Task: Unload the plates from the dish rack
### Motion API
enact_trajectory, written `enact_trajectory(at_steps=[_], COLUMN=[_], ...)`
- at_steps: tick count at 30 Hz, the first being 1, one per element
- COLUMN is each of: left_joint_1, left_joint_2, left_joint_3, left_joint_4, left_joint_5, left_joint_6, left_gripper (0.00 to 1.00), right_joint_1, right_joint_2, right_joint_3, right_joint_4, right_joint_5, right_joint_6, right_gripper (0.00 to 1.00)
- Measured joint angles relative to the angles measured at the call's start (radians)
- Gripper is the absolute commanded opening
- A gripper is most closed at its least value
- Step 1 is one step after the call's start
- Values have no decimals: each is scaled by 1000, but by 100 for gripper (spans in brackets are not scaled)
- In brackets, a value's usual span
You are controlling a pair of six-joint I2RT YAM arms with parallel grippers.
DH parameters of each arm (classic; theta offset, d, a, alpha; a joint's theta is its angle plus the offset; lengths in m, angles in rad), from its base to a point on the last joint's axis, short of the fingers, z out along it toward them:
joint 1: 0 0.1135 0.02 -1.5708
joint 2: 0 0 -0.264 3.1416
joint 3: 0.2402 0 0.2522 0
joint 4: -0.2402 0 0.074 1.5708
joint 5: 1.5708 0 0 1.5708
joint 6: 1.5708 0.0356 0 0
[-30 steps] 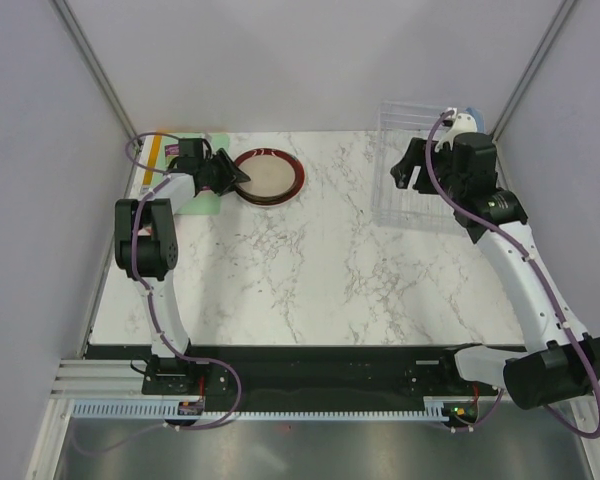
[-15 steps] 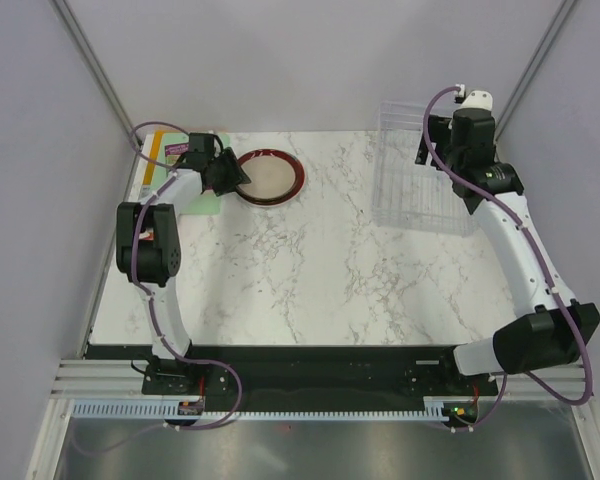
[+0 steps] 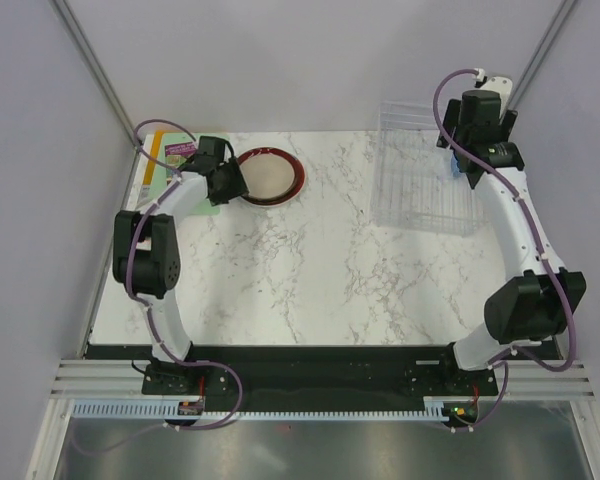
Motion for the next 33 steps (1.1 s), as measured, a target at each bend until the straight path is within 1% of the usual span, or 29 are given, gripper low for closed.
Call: enact_trajectory(at_steps=[3, 4, 8, 11, 16, 20, 24, 25, 27, 30, 31, 33], left_joint_1=[-24, -31, -70, -102, -142, -145, -144, -144, -144, -145, -145, -145], left_joint_2=[-101, -135, -291, -374, -440, -448, -449, -451, -453, -455, -455, -455], left_joint_3=[-39, -49, -102, -143, -215, -248, -259, -261, -264, -273, -275, -280], left_joint_4=[-12, -13, 11, 40, 69, 79, 89, 92, 100, 113, 114, 116], left_joint_5=[-8, -5, 29, 53, 88, 103, 113, 119, 125, 130, 130, 131], left_joint_6=[0, 0, -2, -7, -16, -19, -20, -20, -20, -22, -23, -26], left_gripper=[66, 66, 66, 66, 67, 67, 67, 67, 67, 67, 67, 67], right_joint_1=[-11, -13, -22, -23, -26, -37, -54, -57, -63, -69, -71, -79], right_joint_2=[81, 119, 281, 394, 551, 618, 663, 672, 688, 708, 715, 727], right_joint_3=[58, 86, 200, 274, 380, 444, 493, 501, 510, 517, 520, 522], right_joint_4=[12, 13, 20, 29, 59, 81, 105, 109, 115, 117, 118, 117], right_joint_5=[71, 100, 183, 240, 345, 397, 430, 433, 436, 434, 431, 424], right_joint_6=[-12, -16, -42, -68, -137, -187, -214, -218, -222, -221, -222, -225], right_gripper=[85, 84, 82, 82, 84, 83, 75, 70, 70, 59, 50, 43])
